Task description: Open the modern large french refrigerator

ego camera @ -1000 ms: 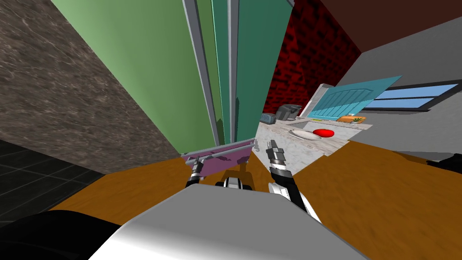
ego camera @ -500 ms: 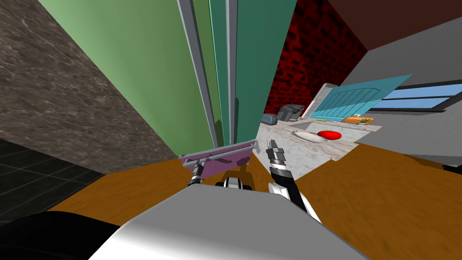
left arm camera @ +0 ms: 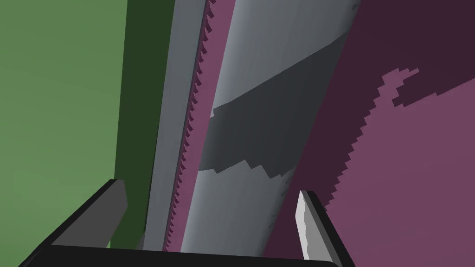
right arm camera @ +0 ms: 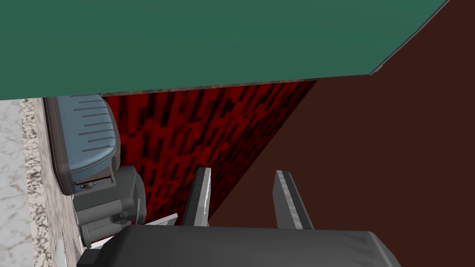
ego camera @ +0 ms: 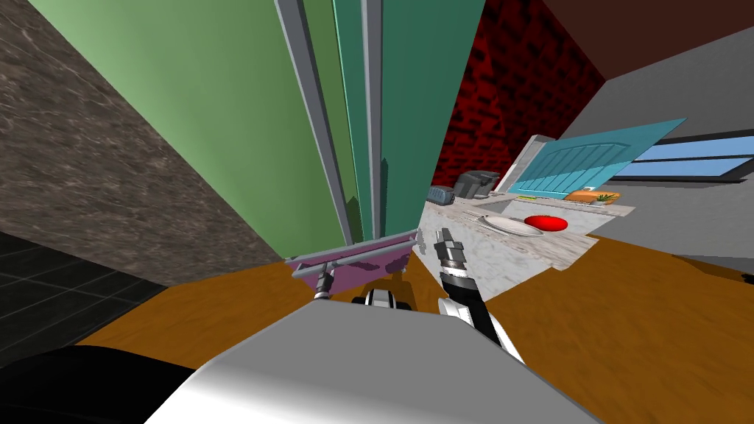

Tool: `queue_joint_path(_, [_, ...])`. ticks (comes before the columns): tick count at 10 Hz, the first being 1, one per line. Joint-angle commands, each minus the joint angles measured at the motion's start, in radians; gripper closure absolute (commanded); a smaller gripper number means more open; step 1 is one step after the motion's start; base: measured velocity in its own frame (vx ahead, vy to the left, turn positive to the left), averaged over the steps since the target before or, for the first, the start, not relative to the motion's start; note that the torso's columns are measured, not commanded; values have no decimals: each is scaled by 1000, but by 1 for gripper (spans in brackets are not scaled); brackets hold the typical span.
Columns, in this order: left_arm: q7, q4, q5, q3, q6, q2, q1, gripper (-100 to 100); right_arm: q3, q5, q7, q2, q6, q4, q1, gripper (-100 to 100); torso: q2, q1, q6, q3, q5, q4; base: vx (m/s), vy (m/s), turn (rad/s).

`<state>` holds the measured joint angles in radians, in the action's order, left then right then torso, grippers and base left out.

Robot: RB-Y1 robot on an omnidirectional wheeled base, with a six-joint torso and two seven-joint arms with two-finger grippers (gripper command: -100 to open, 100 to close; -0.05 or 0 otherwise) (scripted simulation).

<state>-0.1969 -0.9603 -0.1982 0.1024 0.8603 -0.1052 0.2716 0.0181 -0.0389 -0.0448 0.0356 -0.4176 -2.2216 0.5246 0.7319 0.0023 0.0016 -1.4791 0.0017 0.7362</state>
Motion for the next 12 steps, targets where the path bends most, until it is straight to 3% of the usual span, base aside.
queue_joint_path(1, [-5, 53, 0, 0, 17, 19, -11, -100, 0, 0, 0, 0, 0, 0, 0, 0, 4, -2, -1, 2, -1, 1, 88, -17, 14])
queue_joint_path(2, [-8, 78, 0, 1, 26, 33, -16, -100, 0, 0, 0, 0, 0, 0, 0, 0, 7, -2, -2, 4, -2, 2, 71, -22, 18])
queue_joint_path(4, [-8, 55, -3, 7, -7, 17, -31, -100, 0, 0, 0, 0, 0, 0, 0, 0, 10, -2, -2, 5, -2, 3, 46, -1, 4])
queue_joint_path(5, [-8, 60, -1, 4, 11, 21, -20, -100, 0, 0, 0, 0, 0, 0, 0, 0, 7, -1, -1, 4, -1, 2, 37, 8, -1])
queue_joint_path(6, [-8, 58, -2, 4, 7, 20, -21, 100, 0, 0, 0, 0, 0, 0, 0, 0, 7, -2, -2, 3, -1, 2, 5, 4, 10])
queue_joint_path(12, [-16, 21, 1, -2, -13, 7, -3, 100, 0, 0, 0, 0, 0, 0, -1, 0, 6, -1, -1, 3, -1, 2, -148, -69, 18])
